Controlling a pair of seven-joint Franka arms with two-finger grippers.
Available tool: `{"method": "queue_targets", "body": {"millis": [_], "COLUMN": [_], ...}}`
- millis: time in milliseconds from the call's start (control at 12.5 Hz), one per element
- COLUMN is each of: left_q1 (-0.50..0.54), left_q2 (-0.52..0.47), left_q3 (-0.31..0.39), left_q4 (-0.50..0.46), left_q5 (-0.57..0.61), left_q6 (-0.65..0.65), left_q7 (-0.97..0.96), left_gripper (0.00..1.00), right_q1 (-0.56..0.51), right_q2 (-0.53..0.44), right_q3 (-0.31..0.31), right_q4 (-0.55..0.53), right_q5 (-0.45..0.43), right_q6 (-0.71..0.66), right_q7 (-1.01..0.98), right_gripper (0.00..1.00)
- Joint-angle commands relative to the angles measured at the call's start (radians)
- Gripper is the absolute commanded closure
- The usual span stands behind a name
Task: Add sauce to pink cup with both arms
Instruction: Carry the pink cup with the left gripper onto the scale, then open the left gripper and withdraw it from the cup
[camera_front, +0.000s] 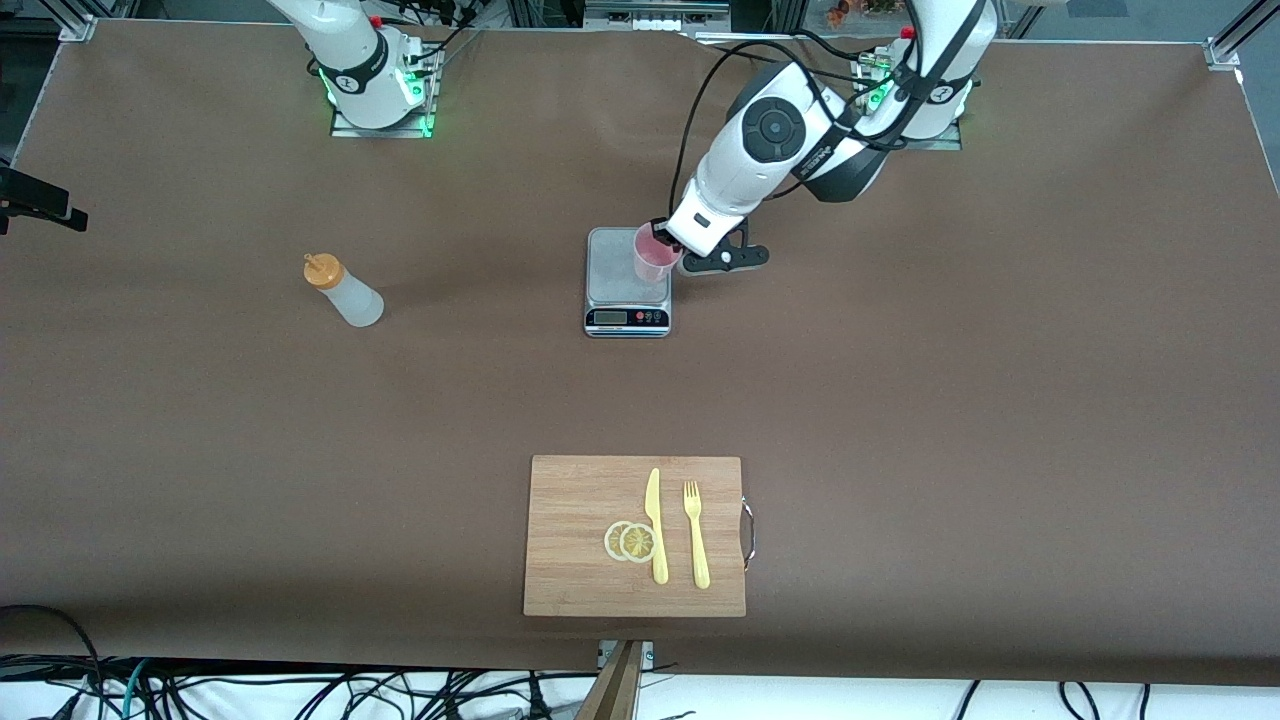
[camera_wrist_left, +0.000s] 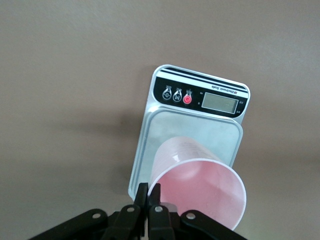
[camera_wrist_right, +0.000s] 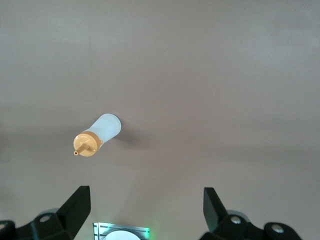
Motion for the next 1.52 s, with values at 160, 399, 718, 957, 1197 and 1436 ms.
{"method": "queue_targets", "body": {"millis": [160, 399, 718, 957, 1197, 1436], "left_q1": [-0.101, -0.136, -0.147, -0.146, -0.118, -0.039], "left_q2": [0.061, 0.084, 0.093, 0.078, 0.020, -0.018], "left_q3": [0.075, 0.102, 0.116, 0.119, 0.119, 0.144], "left_q4": [0.041, 0.056, 0.075, 0.091, 0.114, 0.229], "left_q5": [-0.003, -0.002, -0.005, -0.012, -0.005, 0.000], "left_q6": [0.008, 0.010, 0.013, 0.004, -0.062, -0.305], "left_q7": [-0.069, -0.095, -0.105, -0.118, -0.106, 0.031], "left_gripper": [1.00, 0.99, 0.39, 0.01, 0.00, 0.00], "right_q1": [0.006, 0.006, 0.011, 0.012, 0.014, 0.018], "right_q2": [0.007, 0.007, 0.005, 0.004, 0.001, 0.001], "right_q3": [0.009, 0.009, 0.012, 0.026, 0.029, 0.029], "right_q4": [0.028, 0.029, 0.029, 0.031, 0.031, 0.031], "right_q5": [0.019, 0.019, 0.019, 0.019, 0.017, 0.014], "right_q6": [-0.016, -0.016, -0.018, -0.018, -0.018, -0.018], "right_q7": [-0.030, -0.027, -0.017, -0.016, -0.016, -0.016], "right_gripper": [0.00, 0.00, 0.00, 0.00, 0.00, 0.00]}}
